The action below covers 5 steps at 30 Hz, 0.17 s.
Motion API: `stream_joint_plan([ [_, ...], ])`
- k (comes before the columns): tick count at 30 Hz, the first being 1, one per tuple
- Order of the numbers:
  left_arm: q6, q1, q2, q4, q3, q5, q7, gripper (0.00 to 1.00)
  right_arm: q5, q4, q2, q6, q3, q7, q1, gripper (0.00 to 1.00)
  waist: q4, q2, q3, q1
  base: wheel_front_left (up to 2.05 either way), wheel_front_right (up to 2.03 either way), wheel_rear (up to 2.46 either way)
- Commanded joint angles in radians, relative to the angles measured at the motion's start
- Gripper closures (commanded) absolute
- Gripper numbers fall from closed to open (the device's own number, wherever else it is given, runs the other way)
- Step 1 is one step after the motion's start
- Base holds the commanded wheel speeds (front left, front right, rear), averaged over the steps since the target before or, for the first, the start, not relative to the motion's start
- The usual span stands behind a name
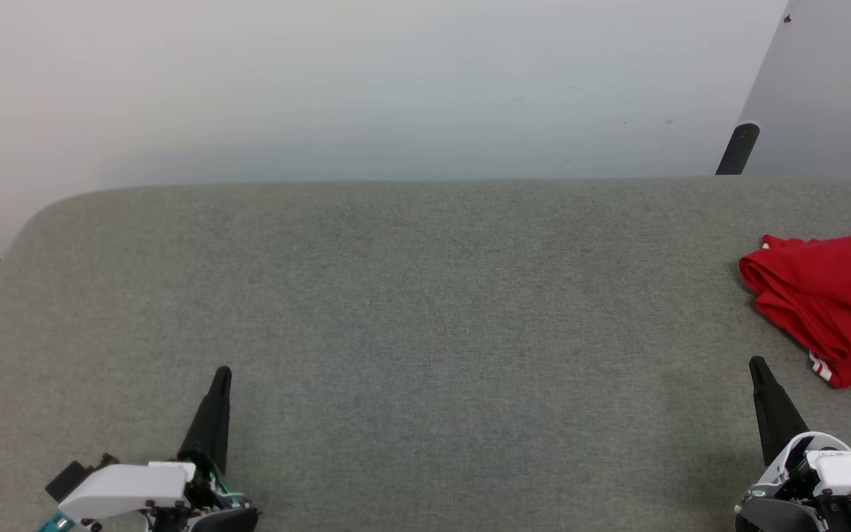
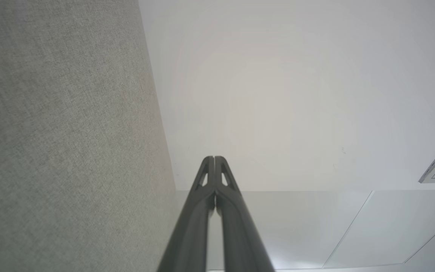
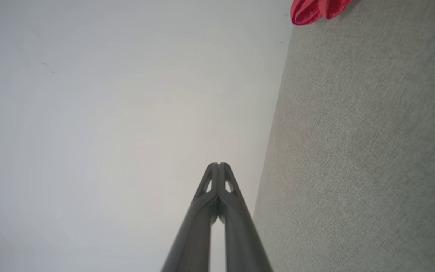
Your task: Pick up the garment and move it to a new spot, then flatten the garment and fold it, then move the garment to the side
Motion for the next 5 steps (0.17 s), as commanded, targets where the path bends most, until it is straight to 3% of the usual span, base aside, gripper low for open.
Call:
stream_joint_plan([
  [1,0.0,-0.011,-0.002,0.001,0.003,0.006,0.003,1.0,0.004,0.0,0.003,0.0,0.003,0.0,-0.002,1.0,0.0,0.0,0.0,0.0,0.0,0.0,0.0],
  [5,0.0,-0.011,-0.002,0.001,0.003,0.006,0.003,1.0,0.004,0.0,0.003,0.0,0.003,0.0,-0.002,1.0,0.0,0.0,0.0,0.0,0.0,0.0,0.0],
])
